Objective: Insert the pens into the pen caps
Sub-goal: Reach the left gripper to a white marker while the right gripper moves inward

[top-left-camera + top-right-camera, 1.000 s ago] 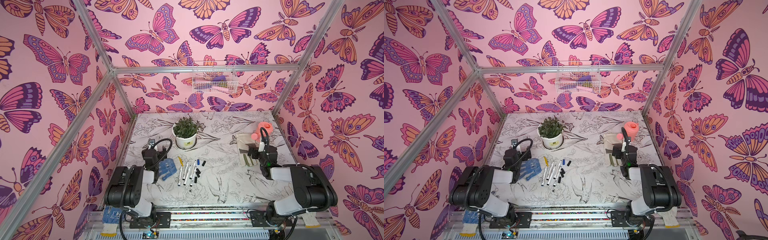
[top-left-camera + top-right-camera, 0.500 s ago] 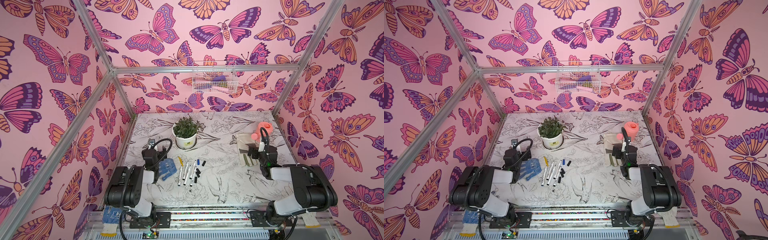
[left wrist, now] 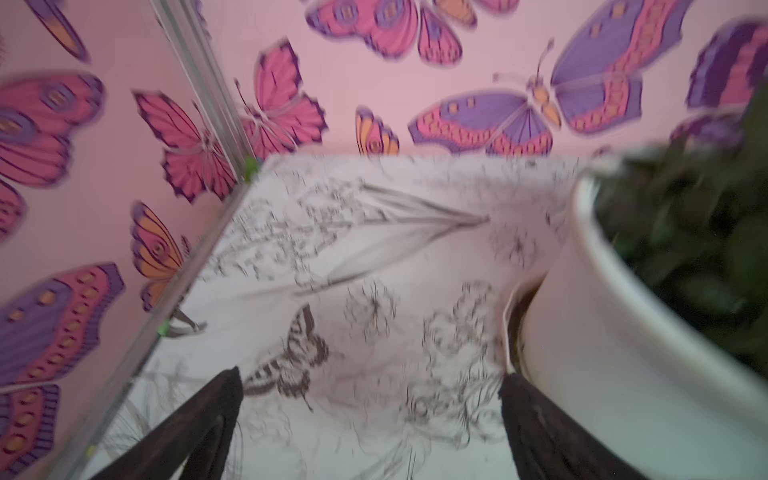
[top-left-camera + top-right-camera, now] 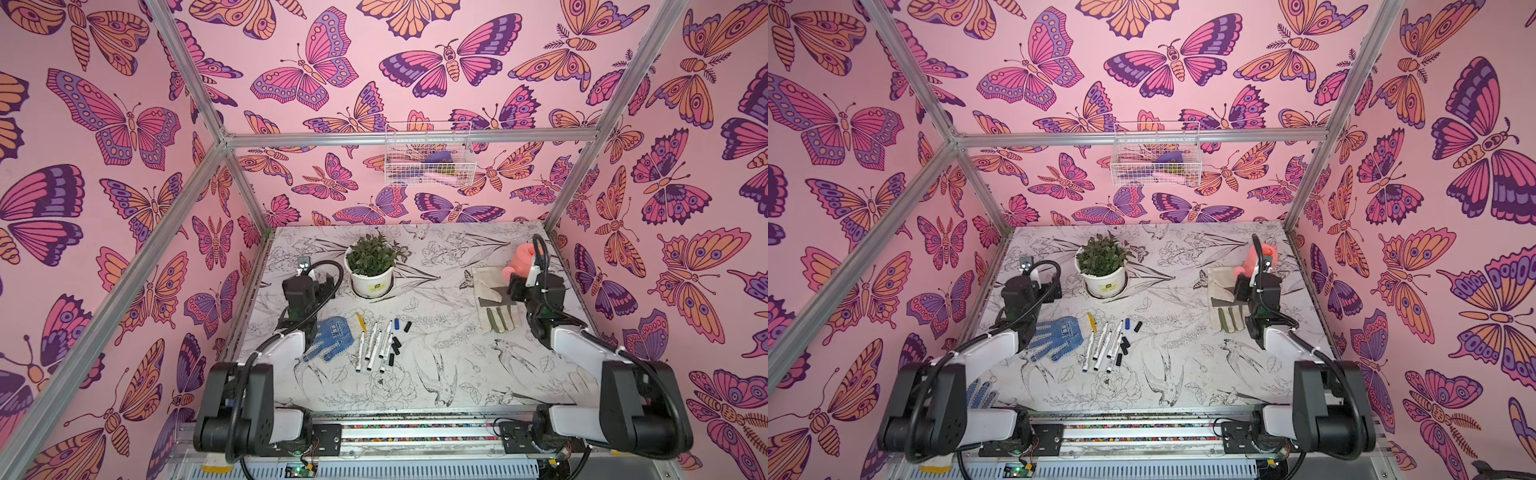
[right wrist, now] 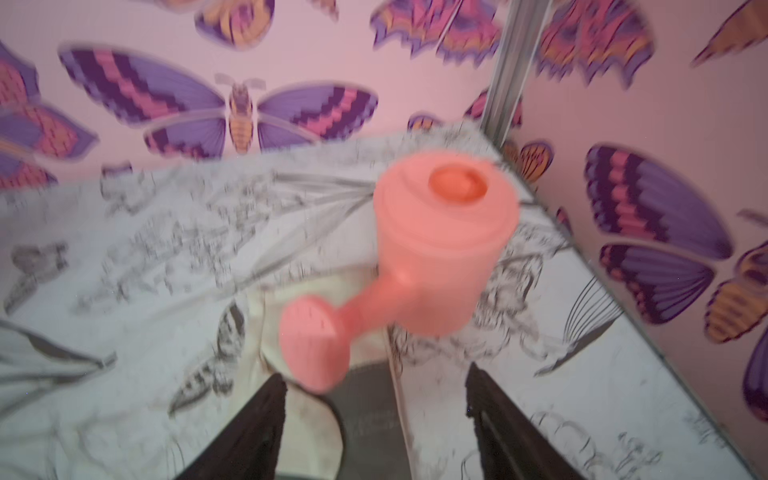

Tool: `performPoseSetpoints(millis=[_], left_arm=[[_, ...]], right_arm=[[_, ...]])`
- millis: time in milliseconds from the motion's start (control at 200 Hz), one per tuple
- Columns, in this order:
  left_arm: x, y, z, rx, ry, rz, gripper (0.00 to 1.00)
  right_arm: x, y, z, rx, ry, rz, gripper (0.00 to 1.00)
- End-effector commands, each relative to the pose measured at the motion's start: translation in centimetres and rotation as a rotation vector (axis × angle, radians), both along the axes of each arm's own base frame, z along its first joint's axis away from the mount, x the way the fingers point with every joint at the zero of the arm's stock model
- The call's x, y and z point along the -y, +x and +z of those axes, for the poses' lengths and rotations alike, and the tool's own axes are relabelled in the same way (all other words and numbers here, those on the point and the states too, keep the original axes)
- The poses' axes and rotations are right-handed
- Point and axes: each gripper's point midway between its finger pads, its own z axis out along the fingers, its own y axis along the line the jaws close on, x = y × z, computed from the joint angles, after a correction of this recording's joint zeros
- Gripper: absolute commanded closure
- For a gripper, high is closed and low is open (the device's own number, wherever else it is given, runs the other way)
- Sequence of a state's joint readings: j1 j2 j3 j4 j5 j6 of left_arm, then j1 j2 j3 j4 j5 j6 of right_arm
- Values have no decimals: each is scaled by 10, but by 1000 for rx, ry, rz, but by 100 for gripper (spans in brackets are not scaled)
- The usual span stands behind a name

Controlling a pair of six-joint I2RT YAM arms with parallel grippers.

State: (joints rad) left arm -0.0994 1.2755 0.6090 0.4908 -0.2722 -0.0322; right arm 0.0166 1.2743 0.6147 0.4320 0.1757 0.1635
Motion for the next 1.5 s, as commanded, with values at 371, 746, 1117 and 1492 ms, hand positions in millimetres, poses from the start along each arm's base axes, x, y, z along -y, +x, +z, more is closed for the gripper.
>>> performPoseSetpoints(millis=[371,746,1117,1492], left_arm=[[123,-126,-82,-432,-81,-85,1],[152,-163,-121,-714,-91,-234,13],[143,-166,-153,-894,-229,-212,43],[139,-179,-187,-1062,-159,-177,60]], right_arm=[[-138,-29,7,-205,19,278,32],[-160,-25,-1,-242,10,351,33],[-166,-24,-7,-267,10,373,35],[-166,-23,-11,-283,5,372,35]])
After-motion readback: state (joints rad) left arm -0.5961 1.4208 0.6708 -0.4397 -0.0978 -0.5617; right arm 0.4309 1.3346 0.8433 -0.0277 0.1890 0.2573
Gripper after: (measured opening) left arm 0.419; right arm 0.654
